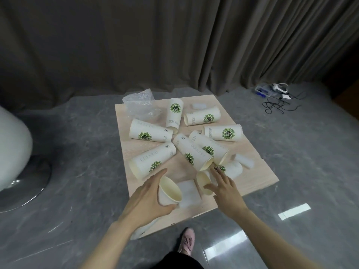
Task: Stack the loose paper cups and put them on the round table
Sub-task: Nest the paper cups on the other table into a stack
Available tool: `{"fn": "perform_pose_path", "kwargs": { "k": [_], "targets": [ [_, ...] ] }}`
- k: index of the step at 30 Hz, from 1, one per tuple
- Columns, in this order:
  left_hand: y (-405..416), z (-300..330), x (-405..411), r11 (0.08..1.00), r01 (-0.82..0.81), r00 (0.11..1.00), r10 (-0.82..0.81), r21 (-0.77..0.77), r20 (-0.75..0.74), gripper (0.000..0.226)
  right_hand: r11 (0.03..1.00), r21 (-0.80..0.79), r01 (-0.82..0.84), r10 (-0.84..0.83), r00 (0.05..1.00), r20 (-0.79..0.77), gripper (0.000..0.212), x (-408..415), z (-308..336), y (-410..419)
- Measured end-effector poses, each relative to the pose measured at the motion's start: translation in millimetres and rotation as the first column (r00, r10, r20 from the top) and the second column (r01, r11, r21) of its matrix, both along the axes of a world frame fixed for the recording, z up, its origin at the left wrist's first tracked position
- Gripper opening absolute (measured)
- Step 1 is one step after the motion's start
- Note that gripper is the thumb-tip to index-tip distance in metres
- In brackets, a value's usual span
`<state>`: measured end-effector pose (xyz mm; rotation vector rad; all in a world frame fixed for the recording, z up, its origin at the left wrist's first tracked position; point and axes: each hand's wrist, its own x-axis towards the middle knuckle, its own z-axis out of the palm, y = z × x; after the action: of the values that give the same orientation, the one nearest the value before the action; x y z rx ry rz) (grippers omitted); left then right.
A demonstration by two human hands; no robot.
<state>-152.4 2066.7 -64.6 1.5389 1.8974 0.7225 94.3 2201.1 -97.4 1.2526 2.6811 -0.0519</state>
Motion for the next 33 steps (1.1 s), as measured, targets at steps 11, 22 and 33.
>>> {"fn": "perform_pose_path", "kwargs": {
  "k": [11,22,33],
  "targets": [
    [0,-2,11,1.0,0.003,1.0,-0.003,0.001,-0.002,0.098,0.991,0.123,-0.043,0.03,0.994,0.107,0.033,19,9,-1],
    [-1,1,16,0.999,0.039,0.999,-0.039,0.001,-0.024,0.098,0.957,0.284,-0.066,0.096,0.991,-0.092,0.037,28,32,-14],
    [1,6,22,0.997,0.072,0.997,-0.071,0.022,-0.027,0.097,0.916,-0.247,0.316,-0.389,0.545,-0.743,0.028,47,85,-25]
  ]
}}
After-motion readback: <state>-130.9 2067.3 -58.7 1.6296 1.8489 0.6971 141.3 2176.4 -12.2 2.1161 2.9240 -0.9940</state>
